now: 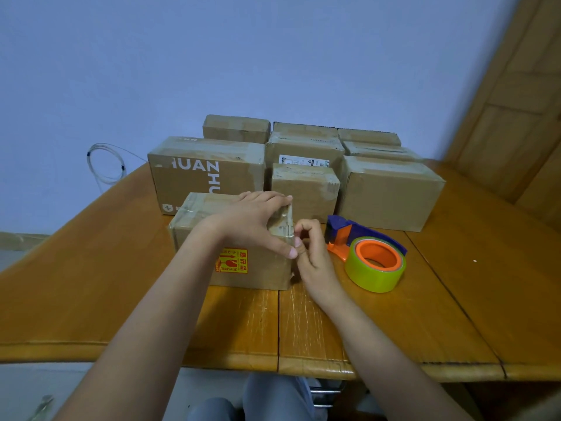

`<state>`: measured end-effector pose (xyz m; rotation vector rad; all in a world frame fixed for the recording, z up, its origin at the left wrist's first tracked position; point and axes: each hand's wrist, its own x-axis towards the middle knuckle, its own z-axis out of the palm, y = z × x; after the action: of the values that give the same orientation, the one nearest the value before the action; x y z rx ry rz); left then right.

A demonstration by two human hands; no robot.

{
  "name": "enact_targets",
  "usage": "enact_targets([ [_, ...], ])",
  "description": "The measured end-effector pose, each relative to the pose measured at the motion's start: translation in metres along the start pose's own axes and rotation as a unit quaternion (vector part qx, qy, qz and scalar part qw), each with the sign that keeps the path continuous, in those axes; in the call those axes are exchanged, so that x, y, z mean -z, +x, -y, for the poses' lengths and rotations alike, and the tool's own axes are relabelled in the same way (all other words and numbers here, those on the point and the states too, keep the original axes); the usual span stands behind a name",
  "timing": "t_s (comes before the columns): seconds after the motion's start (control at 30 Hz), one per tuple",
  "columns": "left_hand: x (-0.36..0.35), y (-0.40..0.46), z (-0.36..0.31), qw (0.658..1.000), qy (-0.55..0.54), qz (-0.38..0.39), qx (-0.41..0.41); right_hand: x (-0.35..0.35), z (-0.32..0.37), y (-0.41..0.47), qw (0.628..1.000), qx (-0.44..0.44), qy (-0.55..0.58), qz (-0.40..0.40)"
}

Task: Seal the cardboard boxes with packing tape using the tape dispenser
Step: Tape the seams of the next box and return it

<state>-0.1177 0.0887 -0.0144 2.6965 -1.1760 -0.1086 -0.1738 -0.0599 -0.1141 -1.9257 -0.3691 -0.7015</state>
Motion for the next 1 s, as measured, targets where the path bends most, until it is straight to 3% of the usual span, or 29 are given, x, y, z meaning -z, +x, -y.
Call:
enact_targets([
  [0.17,0.001,-0.002,-0.002,1.000,-0.011,0.005,0.003,0.002,-0.004,-0.008,0.996,0.020,-0.082,-0.013],
  [0.33,0.002,-0.001,-0.003,1.000,-0.005,-0.006,0.002,0.003,0.008,-0.009,0.996,0.020,-0.029,-0.079],
  [0.53,0.000,0.002,0.000,1.000,0.006,-0.015,-0.006,-0.005,0.020,-0.016,0.994,-0.048,0.024,0.092],
  [0.77,0.002,0.000,-0.002,1.000,0.017,0.002,0.000,0.000,0.024,-0.020,0.984,-0.094,0.009,0.152],
  [0.87,0.001,0.000,-0.001,1.000,0.014,0.003,0.001,0.002,0.021,-0.021,0.987,-0.077,-0.037,0.134],
  [1.0,0.002,0.000,0.000,1.000,0.004,0.008,0.005,0.002,0.011,-0.020,0.998,-0.038,-0.046,0.027],
])
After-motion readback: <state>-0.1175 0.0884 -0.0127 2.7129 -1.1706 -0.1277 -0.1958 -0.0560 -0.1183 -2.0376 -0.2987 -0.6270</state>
